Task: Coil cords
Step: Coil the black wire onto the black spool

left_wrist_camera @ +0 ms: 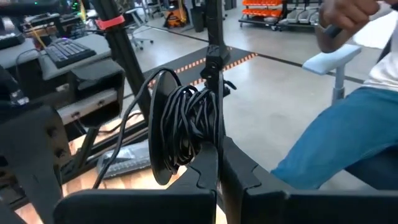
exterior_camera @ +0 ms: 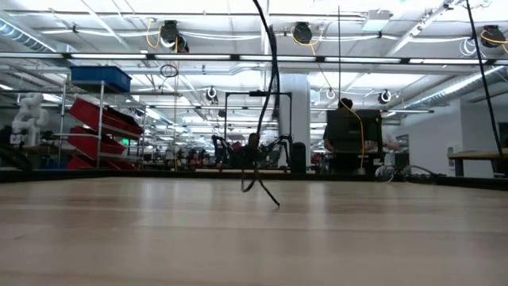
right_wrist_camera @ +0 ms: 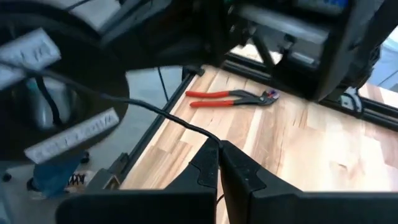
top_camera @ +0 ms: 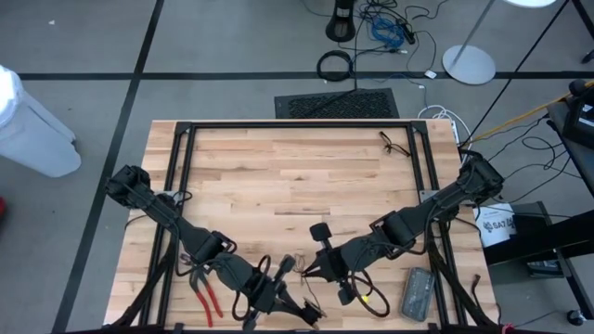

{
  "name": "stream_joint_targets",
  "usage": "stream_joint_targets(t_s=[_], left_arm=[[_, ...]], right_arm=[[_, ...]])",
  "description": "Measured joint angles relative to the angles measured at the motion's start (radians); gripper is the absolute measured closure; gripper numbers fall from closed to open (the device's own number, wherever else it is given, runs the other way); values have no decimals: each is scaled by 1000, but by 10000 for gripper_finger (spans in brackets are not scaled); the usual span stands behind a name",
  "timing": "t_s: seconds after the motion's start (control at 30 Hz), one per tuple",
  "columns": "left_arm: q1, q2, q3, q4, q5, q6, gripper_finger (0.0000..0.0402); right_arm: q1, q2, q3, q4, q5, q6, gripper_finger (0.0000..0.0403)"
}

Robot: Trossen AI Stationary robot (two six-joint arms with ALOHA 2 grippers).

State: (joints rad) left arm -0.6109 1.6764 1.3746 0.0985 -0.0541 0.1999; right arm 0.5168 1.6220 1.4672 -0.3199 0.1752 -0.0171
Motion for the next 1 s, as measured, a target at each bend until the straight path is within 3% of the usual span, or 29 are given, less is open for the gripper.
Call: stream_joint_targets(t_s=[0.53,0.77,1.0], left_arm=[[2,0,0,-54,44,18,399],[4,0,0,-128,-30,16,399],[19,0,0,-131,-40,-10,399]], right_arm=[[-56,0,0,172,-182,-116,403],[-48,0,0,168,-183,-83,403],[-24,-16,-1,182,-217,-52,403]])
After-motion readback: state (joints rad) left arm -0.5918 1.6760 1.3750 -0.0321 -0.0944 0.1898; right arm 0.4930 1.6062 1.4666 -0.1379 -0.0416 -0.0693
